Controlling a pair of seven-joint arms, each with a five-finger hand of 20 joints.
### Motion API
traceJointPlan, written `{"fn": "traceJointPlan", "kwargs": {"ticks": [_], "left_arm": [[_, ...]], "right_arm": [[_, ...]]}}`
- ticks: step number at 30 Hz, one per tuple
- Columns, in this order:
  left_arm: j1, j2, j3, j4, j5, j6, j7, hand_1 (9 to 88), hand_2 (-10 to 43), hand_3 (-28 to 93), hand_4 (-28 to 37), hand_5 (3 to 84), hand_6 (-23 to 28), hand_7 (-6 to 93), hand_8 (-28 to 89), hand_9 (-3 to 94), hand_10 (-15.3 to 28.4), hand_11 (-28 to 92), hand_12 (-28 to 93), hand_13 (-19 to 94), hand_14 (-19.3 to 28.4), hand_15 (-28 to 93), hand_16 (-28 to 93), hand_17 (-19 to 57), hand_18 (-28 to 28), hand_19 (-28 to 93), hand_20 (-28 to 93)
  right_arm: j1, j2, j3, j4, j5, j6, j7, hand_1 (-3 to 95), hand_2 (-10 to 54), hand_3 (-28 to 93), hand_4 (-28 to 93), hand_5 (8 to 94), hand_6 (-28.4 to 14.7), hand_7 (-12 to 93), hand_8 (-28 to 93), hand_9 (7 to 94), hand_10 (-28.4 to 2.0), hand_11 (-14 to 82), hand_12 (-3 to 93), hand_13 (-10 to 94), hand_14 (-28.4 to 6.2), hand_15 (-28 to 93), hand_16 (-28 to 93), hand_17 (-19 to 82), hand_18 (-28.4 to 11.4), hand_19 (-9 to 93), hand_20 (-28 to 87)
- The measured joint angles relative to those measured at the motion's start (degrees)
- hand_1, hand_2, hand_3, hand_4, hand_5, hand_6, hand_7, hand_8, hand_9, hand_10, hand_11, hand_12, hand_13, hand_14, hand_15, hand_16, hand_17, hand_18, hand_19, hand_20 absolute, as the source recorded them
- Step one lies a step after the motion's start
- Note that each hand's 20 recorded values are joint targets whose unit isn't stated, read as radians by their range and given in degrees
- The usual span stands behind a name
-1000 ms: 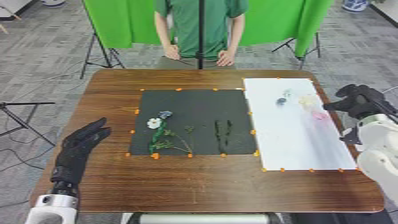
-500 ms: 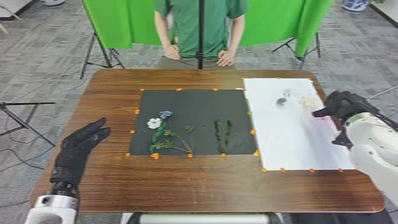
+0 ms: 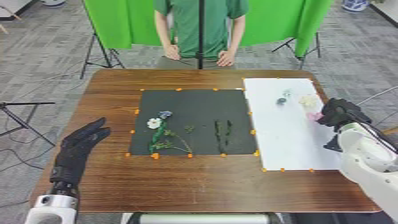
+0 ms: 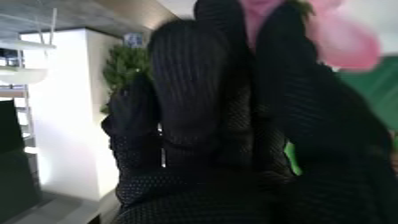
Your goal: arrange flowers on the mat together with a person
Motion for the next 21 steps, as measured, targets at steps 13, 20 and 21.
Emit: {"fn": "traceJointPlan", "kwargs": {"ticks": [13, 20, 21], "left_arm": [[0.1, -0.04, -0.01, -0.12, -0.13, 0.16, -0.14, 33.0, -9.5, 66, -19.4, 46.7, 3.8, 9.7, -6, 46.6, 12.9, 17, 15, 37, 15.9, 11, 4, 5.9, 11.2, 1, 17], [0.0, 0.02, 0.08, -0.11, -0.15, 0.14, -0.5, 32.8, -9.5, 66, -19.3, 46.6, 3.8, 9.8, -6, 46.6, 13.0, 17, 14, 37, 15.9, 11, 4, 5.8, 11.2, 1, 17], [0.0, 0.03, 0.09, -0.09, -0.15, 0.12, -0.59, 32.8, -9.5, 66, -19.4, 46.5, 3.7, 9.7, -6, 46.5, 12.9, 17, 14, 37, 15.9, 11, 4, 5.8, 11.2, 1, 17]], "right_arm": [[-4.7, 0.4, 8.6, -9.4, -5.2, 4.6, 3.1, 63.9, -9.5, 56, -25, 80.9, 2.7, 26, 7, 93.7, -7.1, 11.5, 39.2, 91, -2.2, 50, 32, 50, -18.8, 91, 40], [10.4, 1.7, -6.0, -13.5, -5.2, 12.4, -1.7, 63.5, -9.5, 57, -25, 80.9, 2.8, 26, 7, 93.7, -7.0, 11.4, 40.0, 91, -1.8, 50, 32, 50, -18.3, 91, 40], [13.8, 1.5, -9.4, -13.6, -5.1, 12.6, -3.6, 63.5, -9.5, 57, -25, 80.9, 2.8, 26, 7, 93.7, -7.0, 11.4, 40.1, 91, -1.8, 50, 32, 50, -18.3, 91, 40]]}}
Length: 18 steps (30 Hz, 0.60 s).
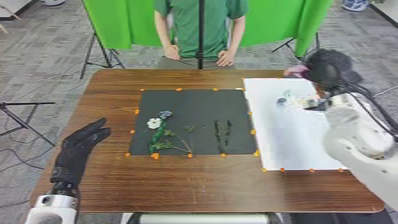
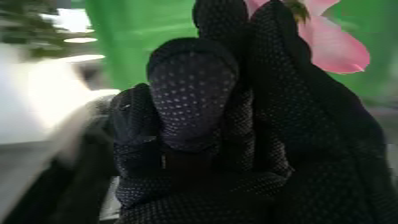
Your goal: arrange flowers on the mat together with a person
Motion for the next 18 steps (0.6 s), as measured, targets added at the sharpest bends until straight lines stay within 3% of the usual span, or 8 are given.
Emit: {"fn": "traceJointPlan", "kwargs": {"ticks": [5, 10, 18], "left_arm": [[-0.6, 0.07, 0.39, 0.16, 0.0, -0.11, -0.31, 32.9, -9.5, 65, -19.1, 46.2, 3.7, 9.4, -6, 46.4, 12.8, 17, 14, 36, 15.9, 11, 4, 5.8, 11.2, 1, 17], [-1.2, 0.08, 0.78, 0.21, 0.03, -0.26, -0.56, 32.6, -9.5, 65, -18.7, 45.6, 3.3, 8.7, -6, 46.2, 12.4, 16, 14, 36, 15.7, 10, 4, 5.9, 11.2, 1, 17], [-1.4, 0.13, 1.0, 0.38, 0.02, -0.45, -0.69, 32.9, -9.5, 60, -14.3, 43.8, 2.2, 6.9, -4, 45.4, 11.4, 14, 15, 36, 14.9, 10, 4, 5.8, 11.1, 1, 17]], "right_arm": [[13.2, -4.4, -12.1, 0.0, 1.2, -0.8, -9.6, 63.0, -9.5, 57, -25, 80.9, 3.0, 26, 7, 93.7, -6.8, 11.4, 40.3, 91, -1.6, 51, 32, 50, -17.8, 91, 40], [23.3, -11.1, -24.5, 0.8, 3.1, -2.4, -14.3, 61.4, -9.5, 60, -27, 80.9, 3.3, 27, 7, 93.7, -6.7, 11.5, 40.3, 91, -1.4, 51, 32, 50, -17.6, 91, 40], [27.5, -20.8, -36.2, 5.2, 3.2, -3.9, -24.8, 58.3, -9.5, 66, -28, 81.3, 4.3, 28, 6, 93.7, -6.4, 12.2, 39.8, 90, -1.5, 52, 32, 50, -17.1, 92, 40]]}}
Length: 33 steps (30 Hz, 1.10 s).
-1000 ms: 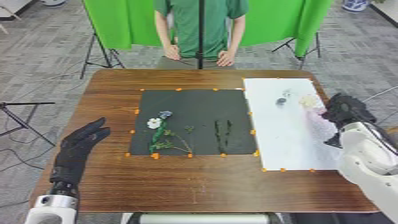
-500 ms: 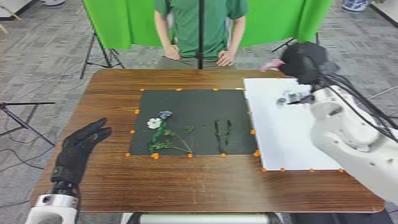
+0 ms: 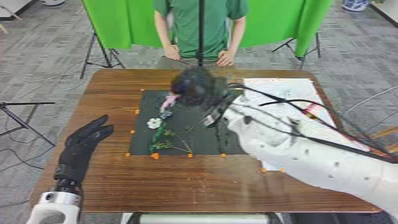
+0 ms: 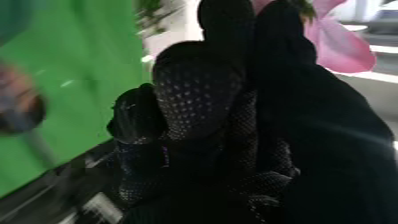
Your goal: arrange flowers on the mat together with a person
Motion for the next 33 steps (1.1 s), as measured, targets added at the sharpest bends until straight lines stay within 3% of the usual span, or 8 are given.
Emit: {"fn": "traceJointPlan", "kwargs": {"ticks": [9, 33], "left_arm": [[-0.7, 0.18, 0.32, 0.45, -0.02, -0.54, -0.21, 33.7, -9.5, 60, -12.9, 43.1, 2.2, 6.0, -4, 44.3, 10.7, 13, 16, 35, 14.5, 10, 4, 5.7, 10.9, 1, 17], [-1.5, 0.62, 0.69, 0.86, -0.02, -1.27, -0.71, 33.2, -9.5, 64, -16.7, 45.7, 3.8, 7.9, -5, 45.7, 12.3, 14, 16, 35, 15.6, 10, 4, 5.4, 11.0, 1, 17]], "right_arm": [[-2.4, -5.0, -2.6, 3.5, -3.9, -2.0, -0.9, 58.2, -9.5, 66, -28, 79.6, 4.6, 30, 4, 93.5, -5.9, 9.9, 41.2, 89, -1.6, 52, 32, 49, -16.8, 91, 40], [-4.8, -6.2, -4.0, 10.4, -8.3, -3.7, -0.1, 60.6, -9.5, 61, -26, 77.2, 4.2, 33, 3, 93.0, -6.6, 9.2, 42.8, 89, -1.5, 53, 32, 49, -16.6, 91, 40]]}}
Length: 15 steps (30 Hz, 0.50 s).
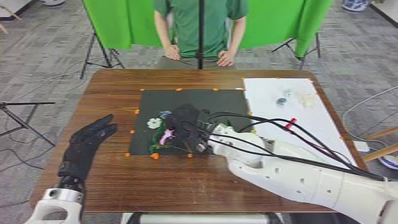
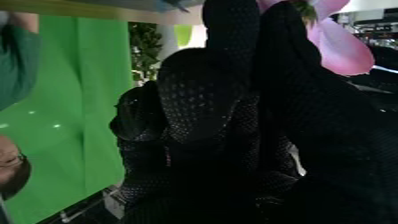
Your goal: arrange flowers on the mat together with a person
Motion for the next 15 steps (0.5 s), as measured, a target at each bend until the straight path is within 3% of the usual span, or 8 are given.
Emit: {"fn": "traceJointPlan", "kwargs": {"ticks": [15], "left_arm": [[0.0, 0.0, 0.0, 0.0, 0.0, -0.01, 0.01, 32.7, -9.5, 66, -19.8, 47.3, 4.2, 10.7, -6, 47.2, 13.3, 18, 15, 37, 16.1, 11, 4, 5.6, 11.2, 1, 17]], "right_arm": [[0.2, 0.2, 0.2, 0.5, -0.8, 0.2, 2.3, 61.4, -9.5, 59, -26, 76.9, 3.9, 33, 4, 93.2, -6.6, 9.1, 43.1, 89, -1.6, 52, 33, 49, -16.6, 91, 40]]}}
